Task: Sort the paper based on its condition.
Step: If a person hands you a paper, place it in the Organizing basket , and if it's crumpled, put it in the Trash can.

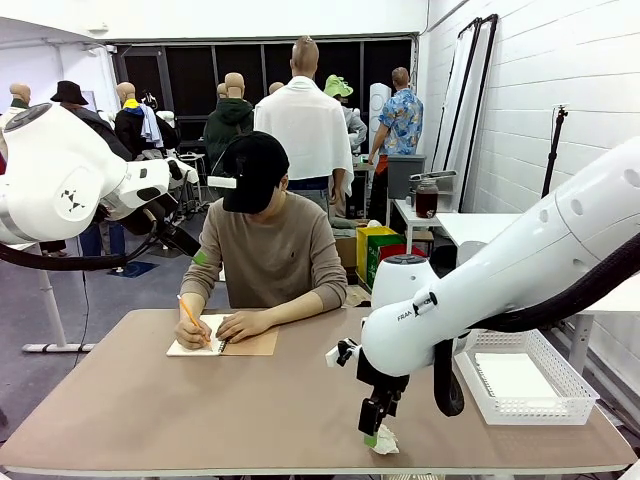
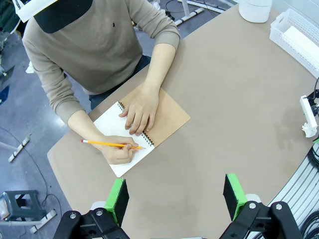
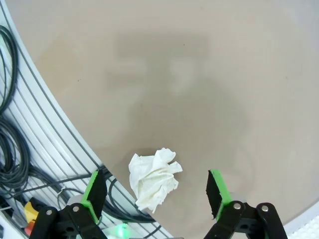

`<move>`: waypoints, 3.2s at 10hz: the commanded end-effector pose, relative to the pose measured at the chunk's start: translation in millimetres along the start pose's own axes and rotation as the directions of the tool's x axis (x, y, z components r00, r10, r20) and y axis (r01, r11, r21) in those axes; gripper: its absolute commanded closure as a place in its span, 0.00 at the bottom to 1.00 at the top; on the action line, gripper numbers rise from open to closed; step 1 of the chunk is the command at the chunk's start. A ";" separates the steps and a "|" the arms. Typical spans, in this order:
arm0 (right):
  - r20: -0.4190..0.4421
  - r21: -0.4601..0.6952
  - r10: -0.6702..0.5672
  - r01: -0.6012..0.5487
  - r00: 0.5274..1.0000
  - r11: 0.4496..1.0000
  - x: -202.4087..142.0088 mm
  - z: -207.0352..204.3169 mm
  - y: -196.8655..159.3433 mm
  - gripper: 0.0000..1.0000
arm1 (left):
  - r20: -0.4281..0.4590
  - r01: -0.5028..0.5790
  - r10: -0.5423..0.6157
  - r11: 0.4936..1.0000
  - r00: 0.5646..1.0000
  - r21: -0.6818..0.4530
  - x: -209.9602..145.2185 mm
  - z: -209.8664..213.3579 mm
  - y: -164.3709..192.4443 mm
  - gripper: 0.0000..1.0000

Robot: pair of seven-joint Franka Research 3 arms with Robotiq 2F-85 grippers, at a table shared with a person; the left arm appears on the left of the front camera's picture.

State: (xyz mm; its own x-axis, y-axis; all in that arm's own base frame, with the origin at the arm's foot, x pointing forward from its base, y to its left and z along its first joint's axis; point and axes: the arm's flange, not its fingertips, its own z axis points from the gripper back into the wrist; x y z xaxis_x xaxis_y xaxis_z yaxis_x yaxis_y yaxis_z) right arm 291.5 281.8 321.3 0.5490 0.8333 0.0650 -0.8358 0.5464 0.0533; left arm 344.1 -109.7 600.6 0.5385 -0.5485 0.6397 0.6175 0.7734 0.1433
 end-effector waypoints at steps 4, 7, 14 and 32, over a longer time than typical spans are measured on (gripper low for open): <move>0.013 -0.013 0.017 -0.016 1.000 1.000 -6.3 -23.5 6.0 0.00 | 0.012 0.002 -0.002 1.000 1.000 -0.006 0.3 0.6 1.3 0.00; -0.031 -0.013 -0.008 0.007 0.999 1.000 -6.4 -22.3 6.2 0.00 | 0.012 0.002 -0.002 1.000 1.000 -0.006 0.3 0.6 1.3 0.00; -0.035 -0.061 -0.032 0.030 0.999 0.998 -6.4 -14.8 6.5 0.43 | 0.012 0.002 -0.002 1.000 1.000 -0.006 0.3 0.6 1.3 0.00; 0.126 -0.269 -0.341 0.363 0.932 0.892 45.3 196.1 -174.3 0.80 | 0.012 0.002 -0.002 1.000 1.000 -0.006 0.3 0.6 1.3 0.00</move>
State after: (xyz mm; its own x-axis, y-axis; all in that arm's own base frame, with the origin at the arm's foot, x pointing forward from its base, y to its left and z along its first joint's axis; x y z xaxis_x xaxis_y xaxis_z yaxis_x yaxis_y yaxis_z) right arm 467.9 210.8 511.4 0.8159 0.5499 0.1786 -0.5200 0.8330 -0.1891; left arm 344.1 -109.6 600.6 0.5385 -0.5484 0.6398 0.6174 0.7735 0.1433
